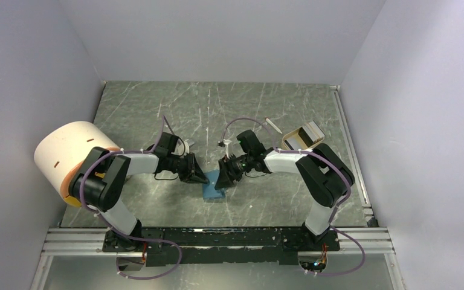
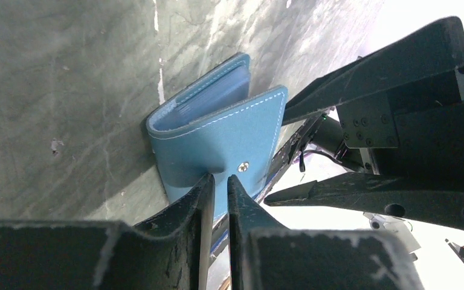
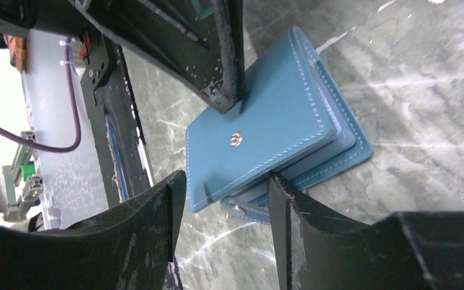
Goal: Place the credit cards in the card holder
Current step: Close the card holder at the center of the board.
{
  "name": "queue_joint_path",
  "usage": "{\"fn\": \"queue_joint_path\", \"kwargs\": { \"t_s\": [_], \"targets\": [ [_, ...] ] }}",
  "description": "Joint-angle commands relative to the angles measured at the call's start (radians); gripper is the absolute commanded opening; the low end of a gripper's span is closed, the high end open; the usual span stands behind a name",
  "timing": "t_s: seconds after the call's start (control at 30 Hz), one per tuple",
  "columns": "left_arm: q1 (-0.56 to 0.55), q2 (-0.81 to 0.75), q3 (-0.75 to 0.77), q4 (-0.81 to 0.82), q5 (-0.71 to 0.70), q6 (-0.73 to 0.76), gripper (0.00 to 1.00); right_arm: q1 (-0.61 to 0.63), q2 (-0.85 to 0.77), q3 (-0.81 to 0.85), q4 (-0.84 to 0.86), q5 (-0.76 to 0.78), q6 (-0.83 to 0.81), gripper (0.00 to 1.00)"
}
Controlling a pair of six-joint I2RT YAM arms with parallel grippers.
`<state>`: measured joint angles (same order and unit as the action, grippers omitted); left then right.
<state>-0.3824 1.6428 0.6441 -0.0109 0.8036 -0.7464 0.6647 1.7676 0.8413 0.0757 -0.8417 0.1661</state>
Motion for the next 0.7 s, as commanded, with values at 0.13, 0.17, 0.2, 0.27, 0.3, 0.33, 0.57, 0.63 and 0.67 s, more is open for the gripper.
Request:
{"fn": "queue_joint_path", "kwargs": {
  "t_s": [0.13, 0.17, 0.2, 0.27, 0.3, 0.33, 0.57, 0.63, 0.67],
  "targets": [
    [-0.009, 0.047, 0.016, 0.027, -0.020, 0.002, 0.19, -0.004, -0.076, -0.015, -0.172, -0.004, -0.087, 0.54],
    [-0.010, 0.049, 0.016, 0.030, -0.021, 0.002, 0.19, -0.005, -0.088, -0.019, -0.181, 0.012, -0.085, 0.54],
    [-0.010, 0.050, 0.015, 0.030, -0.023, 0.002, 0.19, -0.008, -0.102, -0.021, -0.187, 0.028, -0.082, 0.54],
    [-0.011, 0.052, 0.015, 0.025, -0.029, 0.006, 0.19, -0.009, -0.138, -0.023, -0.206, 0.090, -0.060, 0.54],
    [-0.012, 0.054, 0.015, 0.024, -0.034, 0.008, 0.19, -0.009, -0.156, -0.020, -0.215, 0.129, -0.044, 0.53],
    [-0.012, 0.054, 0.014, 0.021, -0.038, 0.011, 0.19, -0.009, -0.175, -0.018, -0.222, 0.171, -0.021, 0.51],
    [-0.016, 0.049, 0.002, 0.030, -0.051, 0.006, 0.19, 0.007, -0.330, -0.059, -0.201, 0.498, 0.251, 0.40],
    [-0.019, 0.050, 0.003, 0.034, -0.052, 0.003, 0.19, 0.024, -0.357, -0.062, -0.221, 0.565, 0.308, 0.40],
    [-0.021, 0.051, 0.003, 0.037, -0.052, 0.001, 0.19, 0.031, -0.368, -0.064, -0.227, 0.592, 0.328, 0.40]
  ]
}}
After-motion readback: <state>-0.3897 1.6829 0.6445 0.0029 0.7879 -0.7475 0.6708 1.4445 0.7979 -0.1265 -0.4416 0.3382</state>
